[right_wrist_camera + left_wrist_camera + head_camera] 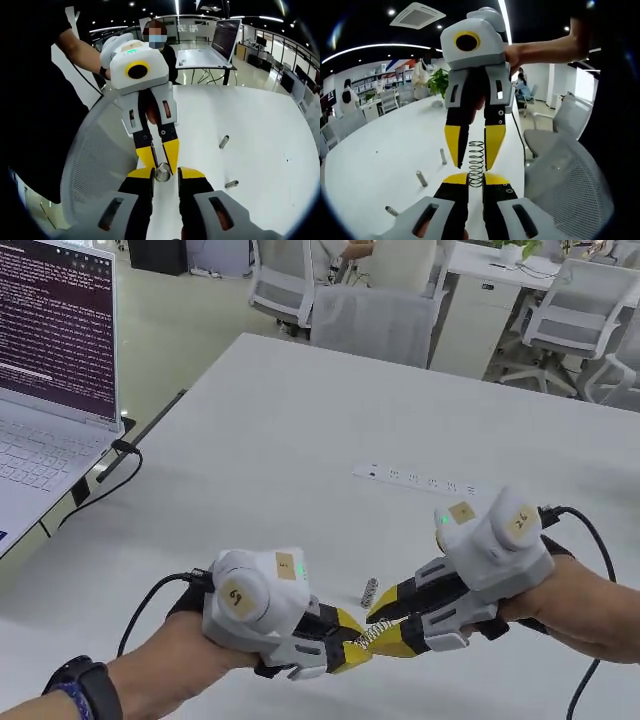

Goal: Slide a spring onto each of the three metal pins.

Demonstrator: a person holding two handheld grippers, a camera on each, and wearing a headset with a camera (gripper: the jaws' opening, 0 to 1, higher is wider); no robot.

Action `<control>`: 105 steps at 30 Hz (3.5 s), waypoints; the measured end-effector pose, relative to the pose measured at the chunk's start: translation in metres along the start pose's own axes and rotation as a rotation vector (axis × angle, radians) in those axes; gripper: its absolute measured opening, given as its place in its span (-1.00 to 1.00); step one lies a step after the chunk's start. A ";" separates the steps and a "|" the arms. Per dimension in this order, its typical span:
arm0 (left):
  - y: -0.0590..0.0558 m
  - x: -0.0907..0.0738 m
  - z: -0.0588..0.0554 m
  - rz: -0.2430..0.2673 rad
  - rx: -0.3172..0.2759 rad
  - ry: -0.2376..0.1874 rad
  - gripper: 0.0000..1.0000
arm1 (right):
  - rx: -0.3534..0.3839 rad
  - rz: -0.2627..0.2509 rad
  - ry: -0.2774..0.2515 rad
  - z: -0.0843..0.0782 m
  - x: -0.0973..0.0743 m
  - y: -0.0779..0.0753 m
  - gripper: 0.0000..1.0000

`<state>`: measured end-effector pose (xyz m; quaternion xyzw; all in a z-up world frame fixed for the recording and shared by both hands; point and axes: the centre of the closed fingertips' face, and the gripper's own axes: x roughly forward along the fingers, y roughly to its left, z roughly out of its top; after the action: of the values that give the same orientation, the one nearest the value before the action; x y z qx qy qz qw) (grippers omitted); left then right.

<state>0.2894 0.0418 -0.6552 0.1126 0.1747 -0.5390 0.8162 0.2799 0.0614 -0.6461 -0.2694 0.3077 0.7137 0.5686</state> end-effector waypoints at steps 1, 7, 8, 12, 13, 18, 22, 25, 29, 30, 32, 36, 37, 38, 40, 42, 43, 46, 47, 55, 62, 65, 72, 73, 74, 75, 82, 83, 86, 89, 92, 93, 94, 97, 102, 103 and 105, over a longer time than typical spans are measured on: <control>0.000 0.001 0.003 -0.004 0.000 -0.009 -0.97 | -0.002 0.000 0.006 0.000 -0.001 -0.001 -0.68; 0.003 0.004 0.011 -0.009 0.015 -0.023 -0.97 | -0.048 0.021 0.049 0.002 -0.008 0.000 -0.73; 0.003 0.004 0.013 -0.012 0.016 -0.028 -0.97 | -0.061 0.023 0.062 0.003 -0.010 0.000 -0.73; 0.003 0.007 0.017 -0.017 0.021 -0.035 -0.97 | -0.095 0.038 0.096 0.004 -0.015 0.000 -0.74; 0.003 0.007 0.017 -0.018 0.021 -0.035 -0.97 | -0.104 0.040 0.107 0.004 -0.015 0.000 -0.75; 0.002 0.010 0.018 -0.024 0.028 -0.030 -0.97 | -0.148 0.057 0.173 0.001 -0.016 0.000 -0.75; 0.002 0.010 0.017 -0.025 0.026 -0.027 -0.97 | -0.163 0.065 0.197 -0.001 -0.015 0.001 -0.75; 0.004 0.010 0.017 -0.019 0.017 -0.032 -0.97 | -0.183 0.073 0.224 -0.004 -0.012 0.003 -0.79; 0.002 0.011 0.014 -0.022 0.019 -0.022 -0.97 | -0.197 0.070 0.236 -0.006 -0.012 0.001 -0.82; 0.002 0.011 0.014 -0.023 0.018 -0.022 -0.97 | -0.202 0.071 0.237 -0.006 -0.012 0.001 -0.82; 0.003 0.010 0.014 -0.022 0.017 -0.022 -0.97 | -0.204 0.069 0.235 -0.006 -0.012 0.000 -0.83; 0.003 0.011 0.013 -0.022 0.017 -0.022 -0.97 | -0.216 0.070 0.239 -0.006 -0.011 -0.001 -0.83; 0.003 0.011 0.013 -0.021 0.017 -0.022 -0.97 | -0.218 0.070 0.241 -0.007 -0.011 -0.001 -0.83; 0.003 0.012 0.012 -0.021 0.017 -0.022 -0.96 | -0.222 0.070 0.244 -0.007 -0.010 -0.001 -0.83; 0.004 0.013 0.011 -0.018 0.013 -0.023 -0.96 | -0.224 0.067 0.250 -0.009 -0.009 -0.002 -0.83; 0.003 0.014 0.009 -0.018 0.001 -0.025 -0.95 | -0.225 0.067 0.253 -0.011 -0.008 -0.002 -0.84; 0.003 0.014 0.008 -0.017 0.000 -0.025 -0.95 | -0.226 0.066 0.254 -0.011 -0.007 -0.002 -0.84; 0.002 0.016 0.007 -0.018 -0.002 -0.021 -0.95 | -0.222 0.068 0.255 -0.013 -0.007 -0.001 -0.84; 0.002 0.016 0.007 -0.017 -0.003 -0.021 -0.95 | -0.222 0.068 0.254 -0.013 -0.007 -0.001 -0.84; 0.006 0.013 0.005 -0.015 -0.022 -0.015 -0.90 | -0.205 0.049 0.255 -0.018 -0.009 -0.007 -0.84; 0.010 0.004 -0.006 0.007 -0.048 -0.004 -0.86 | -0.172 0.031 0.261 -0.031 -0.013 -0.011 -0.83; 0.010 -0.001 -0.012 0.017 -0.062 0.003 -0.81 | -0.161 0.022 0.263 -0.036 -0.017 -0.012 -0.83; 0.016 -0.013 -0.021 0.043 -0.073 0.018 -0.74 | -0.129 0.005 0.266 -0.046 -0.024 -0.014 -0.83; 0.016 -0.014 -0.022 0.046 -0.074 0.021 -0.74 | -0.126 0.003 0.266 -0.048 -0.025 -0.014 -0.83; 0.018 -0.016 -0.024 0.051 -0.078 0.025 -0.73 | -0.120 0.000 0.267 -0.049 -0.026 -0.014 -0.83; 0.020 -0.018 -0.026 0.057 -0.084 0.027 -0.72 | -0.116 -0.002 0.268 -0.051 -0.027 -0.014 -0.83; 0.024 -0.031 -0.043 0.104 -0.139 0.037 -0.66 | -0.094 -0.013 0.284 -0.064 -0.029 -0.012 -0.83; 0.024 -0.033 -0.045 0.111 -0.144 0.040 -0.65 | -0.090 -0.016 0.283 -0.065 -0.030 -0.012 -0.83; 0.026 -0.042 -0.057 0.135 -0.165 0.055 -0.62 | -0.071 -0.030 0.284 -0.072 -0.032 -0.013 -0.83; 0.029 -0.051 -0.065 0.167 -0.192 0.064 -0.56 | -0.055 -0.041 0.290 -0.079 -0.034 -0.015 -0.83; 0.034 -0.060 -0.073 0.192 -0.213 0.074 -0.51 | -0.039 -0.057 0.299 -0.086 -0.036 -0.018 -0.83; 0.035 -0.063 -0.075 0.199 -0.216 0.076 -0.51 | -0.035 -0.061 0.301 -0.087 -0.037 -0.019 -0.83; 0.036 -0.066 -0.078 0.212 -0.221 0.079 -0.50 | -0.027 -0.070 0.305 -0.090 -0.038 -0.022 -0.83; 0.039 -0.075 -0.084 0.236 -0.237 0.084 -0.48 | -0.004 -0.089 0.310 -0.097 -0.042 -0.026 -0.83; 0.047 -0.091 -0.092 0.287 -0.262 0.086 -0.42 | 0.032 -0.115 0.302 -0.103 -0.048 -0.033 -0.83; 0.048 -0.093 -0.093 0.293 -0.265 0.088 -0.40 | 0.036 -0.118 0.302 -0.105 -0.048 -0.033 -0.83; 0.052 -0.100 -0.097 0.312 -0.273 0.094 -0.37 | 0.044 -0.125 0.309 -0.109 -0.050 -0.036 -0.83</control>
<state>0.2852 0.1820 -0.7033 0.0516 0.2646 -0.3717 0.8883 0.3293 -0.0461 -0.6872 -0.3821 0.3897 0.6202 0.5635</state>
